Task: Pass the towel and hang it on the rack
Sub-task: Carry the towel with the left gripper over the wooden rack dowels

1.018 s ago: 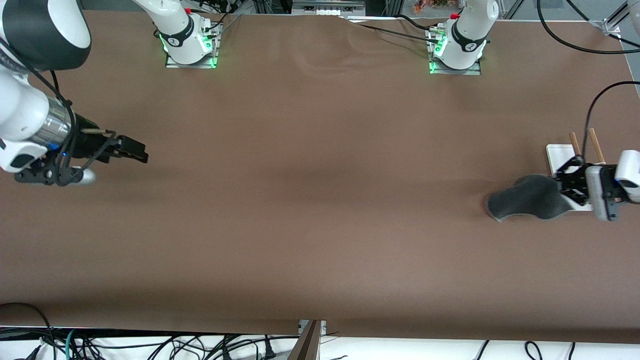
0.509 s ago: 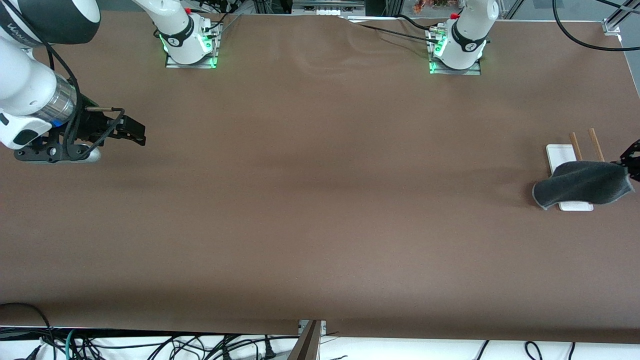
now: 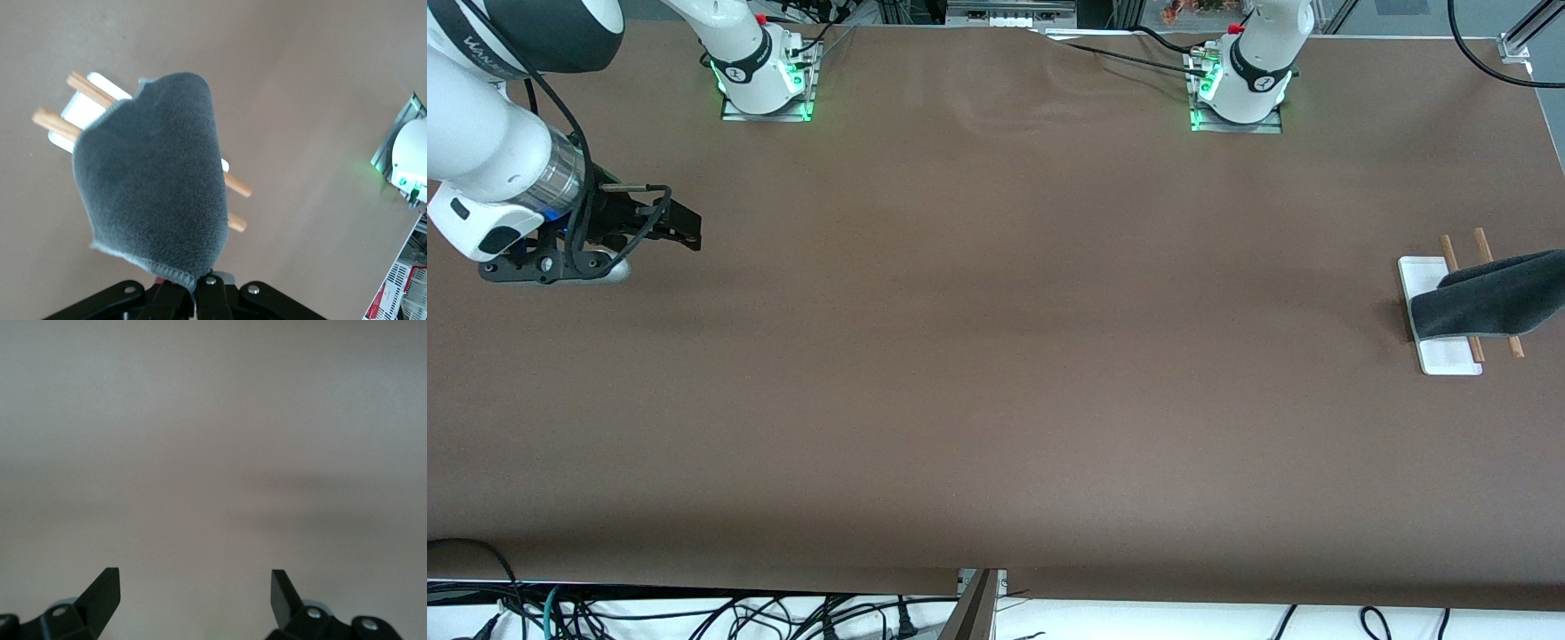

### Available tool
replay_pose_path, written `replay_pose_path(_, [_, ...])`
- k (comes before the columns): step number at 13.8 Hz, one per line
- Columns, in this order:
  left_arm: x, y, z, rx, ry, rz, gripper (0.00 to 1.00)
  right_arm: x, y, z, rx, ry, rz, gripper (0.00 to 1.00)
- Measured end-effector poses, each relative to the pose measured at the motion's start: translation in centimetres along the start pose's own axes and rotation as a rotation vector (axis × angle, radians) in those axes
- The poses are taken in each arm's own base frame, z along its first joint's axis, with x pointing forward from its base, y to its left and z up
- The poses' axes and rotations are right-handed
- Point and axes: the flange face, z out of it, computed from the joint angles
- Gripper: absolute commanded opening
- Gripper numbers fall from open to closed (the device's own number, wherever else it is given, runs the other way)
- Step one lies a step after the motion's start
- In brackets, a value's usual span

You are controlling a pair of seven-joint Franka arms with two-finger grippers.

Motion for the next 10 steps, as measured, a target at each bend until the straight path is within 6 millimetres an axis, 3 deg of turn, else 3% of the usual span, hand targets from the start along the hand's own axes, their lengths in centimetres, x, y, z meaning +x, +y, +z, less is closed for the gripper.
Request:
replay_pose_path(6, [-0.8, -2.0, 0.9, 0.073, -0.019, 0.005, 0.0, -0.1, 0.2, 0.1, -0.005, -0.014, 0.003, 1.0])
replay_pose_path(9, [-2.7, -3.6, 3.2, 0.073, -0.021, -0.021, 0.0, -0.2, 0.2, 0.1, -0.006, -0.016, 0.004, 1.0])
replay_pose_path(10, [-3.7, -4.1, 4.3, 0.062, -0.019, -0.034, 0.1, -0.2, 0.3, 0.1, -0.006, -0.016, 0.004, 1.0])
